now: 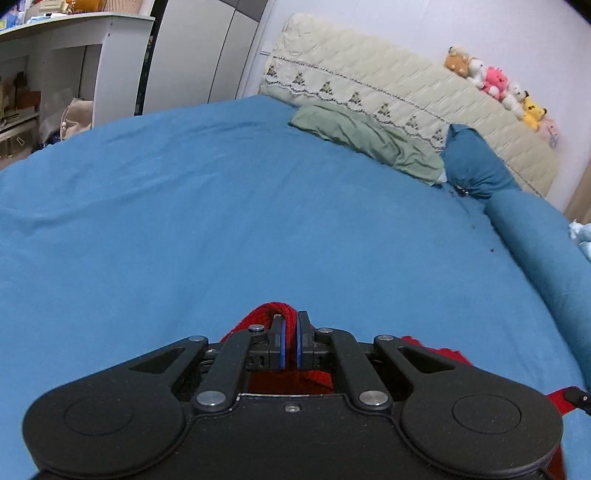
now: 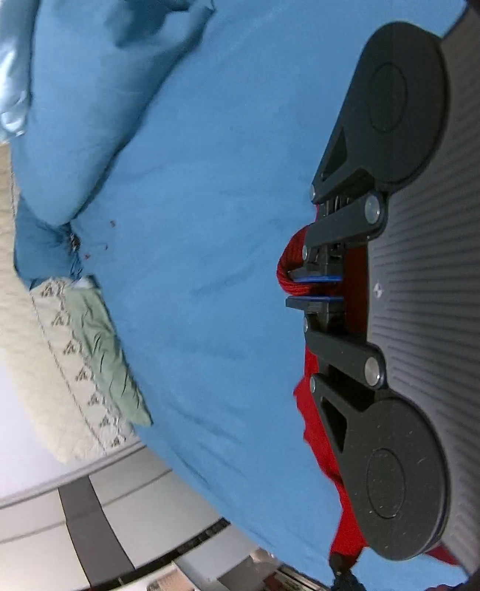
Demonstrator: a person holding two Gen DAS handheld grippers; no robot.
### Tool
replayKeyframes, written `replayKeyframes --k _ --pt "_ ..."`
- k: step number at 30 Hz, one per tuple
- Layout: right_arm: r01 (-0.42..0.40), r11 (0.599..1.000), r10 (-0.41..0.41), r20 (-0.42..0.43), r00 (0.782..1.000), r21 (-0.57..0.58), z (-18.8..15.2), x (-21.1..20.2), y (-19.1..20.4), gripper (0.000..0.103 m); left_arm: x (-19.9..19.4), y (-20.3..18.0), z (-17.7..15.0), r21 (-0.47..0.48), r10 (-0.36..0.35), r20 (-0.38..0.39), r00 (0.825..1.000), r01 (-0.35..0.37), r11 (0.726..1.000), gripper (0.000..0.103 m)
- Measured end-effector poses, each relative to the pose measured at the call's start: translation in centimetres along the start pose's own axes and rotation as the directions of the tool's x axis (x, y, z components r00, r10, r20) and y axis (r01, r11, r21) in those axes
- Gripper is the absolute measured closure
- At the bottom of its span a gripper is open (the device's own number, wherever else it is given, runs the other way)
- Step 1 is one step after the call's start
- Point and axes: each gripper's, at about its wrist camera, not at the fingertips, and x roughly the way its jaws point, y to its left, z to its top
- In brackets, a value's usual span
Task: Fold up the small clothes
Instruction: 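Grasp the hem with both grippers and lift it toward the collar, then lay the hem over the collar and open both grippers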
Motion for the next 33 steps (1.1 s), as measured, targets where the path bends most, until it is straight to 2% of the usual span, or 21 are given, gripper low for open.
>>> replayKeyframes --k 2,4,5,6,7,9,11,14,16,21,24,27,30,33 --pt "0.000 1.000 0.000 0.003 1.000 -0.005 0.3 1.5 -0.3 0.081 1.0 0.1 0.3 0.003 0.007 -0.016 1.000 -0.007 1.000 0.097" --pt "0.007 1.000 -0.007 -0.002 1.000 -0.019 0.4 2.3 -0.1 0.078 1.4 0.0 0.9 -0.013 0.016 -0.029 0.999 -0.016 1.000 0.090" --pt "0.011 1.000 -0.011 -0.002 1.000 -0.027 0.6 2.7 0.0 0.077 1.3 0.3 1.1 -0.030 0.024 -0.027 0.999 -0.025 0.999 0.069" --pt "0.034 0.999 -0.034 0.003 0.999 -0.035 0.7 2.7 0.0 0.066 1.0 0.4 1.3 -0.041 0.026 -0.019 0.999 -0.027 0.999 0.044" --pt "0.044 0.998 -0.044 0.013 0.999 -0.040 0.5 2.1 0.1 0.036 0.2 0.5 1.4 -0.040 0.026 0.006 1.000 -0.026 0.999 0.036" --pt "0.058 0.996 -0.054 0.061 0.997 -0.065 0.2 0.7 0.4 0.003 -1.7 -0.1 1.4 0.023 0.018 0.058 0.998 -0.020 1.000 0.032" --pt "0.053 0.992 -0.039 0.119 0.992 -0.111 -0.7 -1.1 1.1 0.003 -3.8 -0.7 0.6 0.121 0.009 0.078 0.997 -0.018 0.993 0.028" --pt "-0.005 0.983 0.022 0.089 0.996 -0.184 -3.2 -3.0 1.8 0.003 -5.0 -1.3 -1.6 0.215 -0.058 0.020 0.998 0.052 0.975 0.015" --pt "-0.020 0.969 0.031 0.040 0.999 -0.244 -5.2 -2.9 2.6 0.003 -4.7 -1.2 -3.5 0.246 -0.066 -0.042 0.997 0.075 0.966 0.015" --pt "0.038 0.964 -0.058 -0.067 0.996 -0.264 -8.6 -0.1 2.0 0.005 -2.2 -0.2 -7.3 0.248 -0.009 -0.195 0.981 0.058 0.967 0.016" --pt "0.118 0.971 -0.132 -0.059 0.989 -0.207 -8.4 0.7 0.0 0.006 -2.6 -0.3 -7.8 0.293 -0.001 -0.188 0.982 0.057 0.954 0.015" --pt "0.141 0.982 -0.150 -0.068 0.986 -0.122 -7.8 -0.2 -1.4 0.006 -3.4 -0.7 -7.1 0.296 0.012 -0.193 0.981 0.047 0.954 0.016" --pt "0.094 0.989 -0.095 -0.010 0.995 -0.114 -7.2 -3.5 -1.7 0.006 -5.7 -1.7 -6.9 0.307 0.007 -0.156 0.988 0.041 0.951 0.016" --pt "0.131 0.978 -0.127 0.034 0.991 -0.162 -7.5 -7.9 -1.6 0.006 -7.9 -3.5 -6.6 0.344 -0.009 -0.123 0.992 0.050 0.938 0.015"
